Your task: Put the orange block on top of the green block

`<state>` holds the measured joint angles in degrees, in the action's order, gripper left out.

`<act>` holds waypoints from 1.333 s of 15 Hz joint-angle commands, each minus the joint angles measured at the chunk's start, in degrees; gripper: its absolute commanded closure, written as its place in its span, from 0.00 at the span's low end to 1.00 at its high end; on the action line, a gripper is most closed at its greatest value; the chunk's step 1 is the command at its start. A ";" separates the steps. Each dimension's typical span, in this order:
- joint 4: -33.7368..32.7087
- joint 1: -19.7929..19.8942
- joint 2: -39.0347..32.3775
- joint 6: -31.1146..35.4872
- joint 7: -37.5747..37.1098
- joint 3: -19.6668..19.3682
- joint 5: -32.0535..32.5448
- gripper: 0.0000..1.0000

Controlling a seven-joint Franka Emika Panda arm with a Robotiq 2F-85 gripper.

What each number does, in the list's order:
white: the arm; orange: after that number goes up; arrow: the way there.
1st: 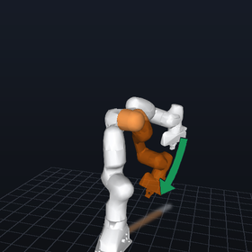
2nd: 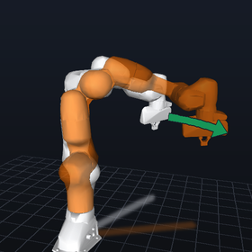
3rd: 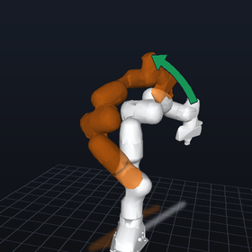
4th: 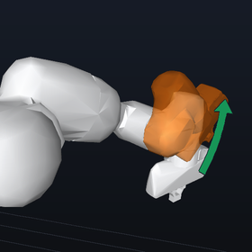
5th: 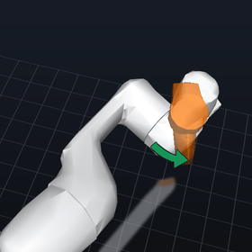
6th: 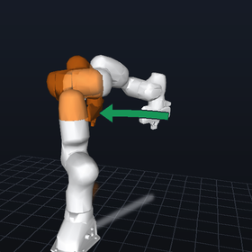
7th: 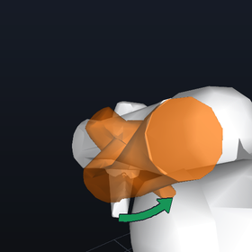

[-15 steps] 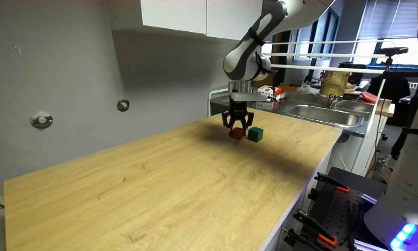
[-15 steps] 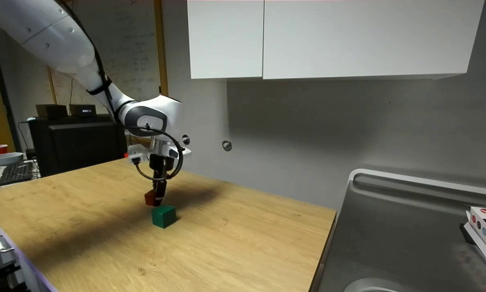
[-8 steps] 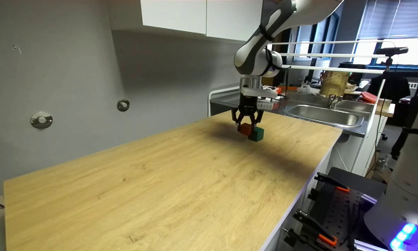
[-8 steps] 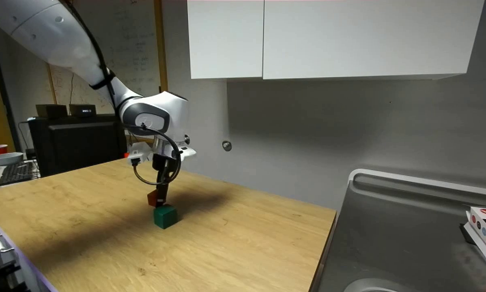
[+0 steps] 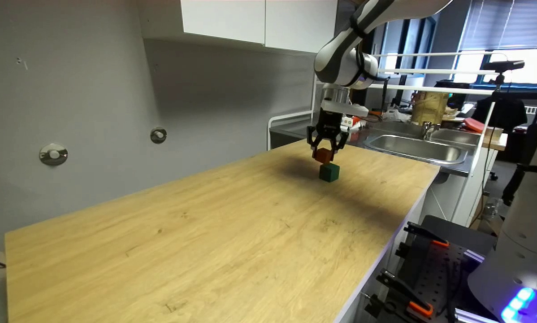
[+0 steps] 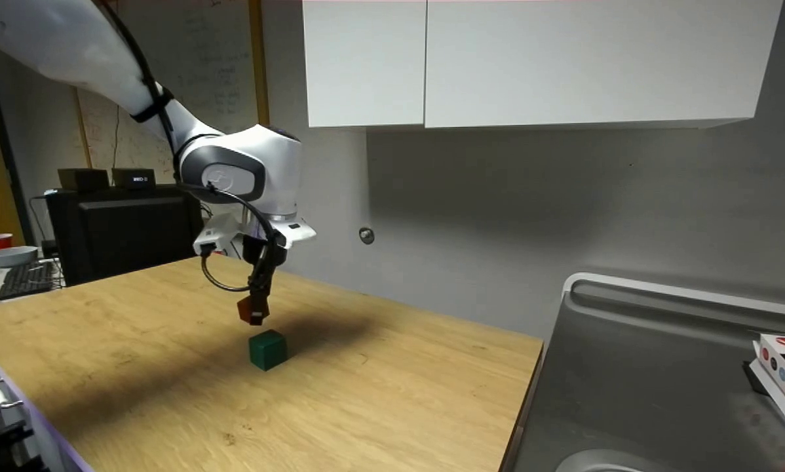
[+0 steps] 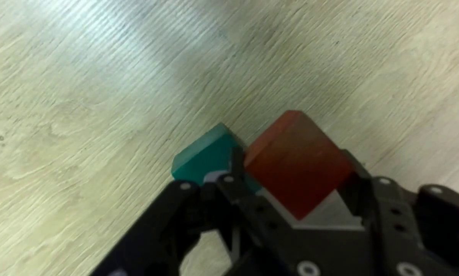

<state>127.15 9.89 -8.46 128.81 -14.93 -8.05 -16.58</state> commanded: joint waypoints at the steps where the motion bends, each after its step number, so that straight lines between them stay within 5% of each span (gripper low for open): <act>1: 2.28 0.76 2.28 -0.57 1.82 -1.09 -1.32 0.65; 20: 1.57 1.91 -0.05 -1.63 1.29 -3.24 -0.10 0.65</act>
<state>130.08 11.49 -8.35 128.80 -14.83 -11.04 -16.60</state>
